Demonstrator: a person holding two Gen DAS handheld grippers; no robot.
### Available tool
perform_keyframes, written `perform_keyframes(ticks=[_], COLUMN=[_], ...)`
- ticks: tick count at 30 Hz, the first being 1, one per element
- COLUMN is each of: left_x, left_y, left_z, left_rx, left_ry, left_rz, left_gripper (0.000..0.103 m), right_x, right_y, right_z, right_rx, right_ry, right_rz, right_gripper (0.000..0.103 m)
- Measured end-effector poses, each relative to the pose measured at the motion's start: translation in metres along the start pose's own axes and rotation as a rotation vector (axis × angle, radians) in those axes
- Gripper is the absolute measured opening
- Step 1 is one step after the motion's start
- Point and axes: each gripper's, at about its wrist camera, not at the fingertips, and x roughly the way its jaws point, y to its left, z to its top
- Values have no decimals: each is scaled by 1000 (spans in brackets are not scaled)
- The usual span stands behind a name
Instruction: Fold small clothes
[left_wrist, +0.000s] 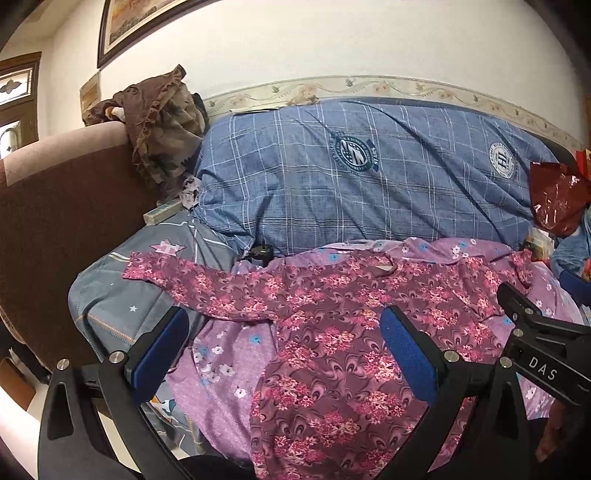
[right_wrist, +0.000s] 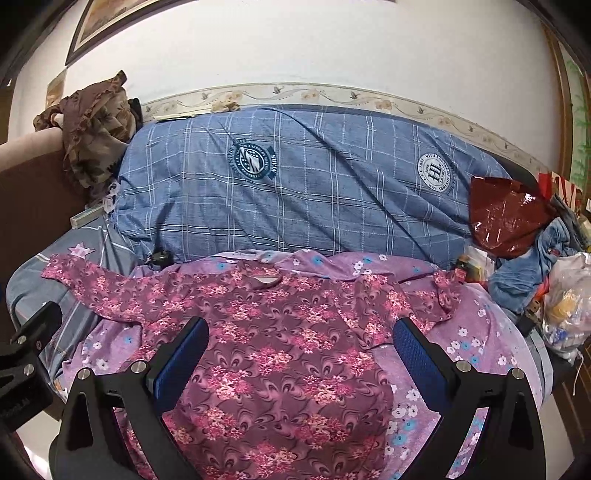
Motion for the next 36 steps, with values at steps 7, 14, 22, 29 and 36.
perform_keyframes(ticks=[7,14,22,29,36], left_x=[37,152,191,258,286], left_y=[-16,-24,-33,-45,-42], left_z=[-3,-14,19,-9,-9], left_rx=[-12,-120,-204,-192,-123], left_ry=[100,353,186,240,197], left_rz=[-105,-114,-61,-24,42], left_gripper=[103,103,103,103,103], right_x=[24,82,185,270,326], right_y=[-10,-38,-153,-315,-378], right_z=[-5,-12,-19,-38,-69], right_rx=[10,33,223,599,960], right_ry=[34,113,243,373,433], right_rz=[-19,-95,-151,-63,21], right_gripper=[100,100,95,77,77])
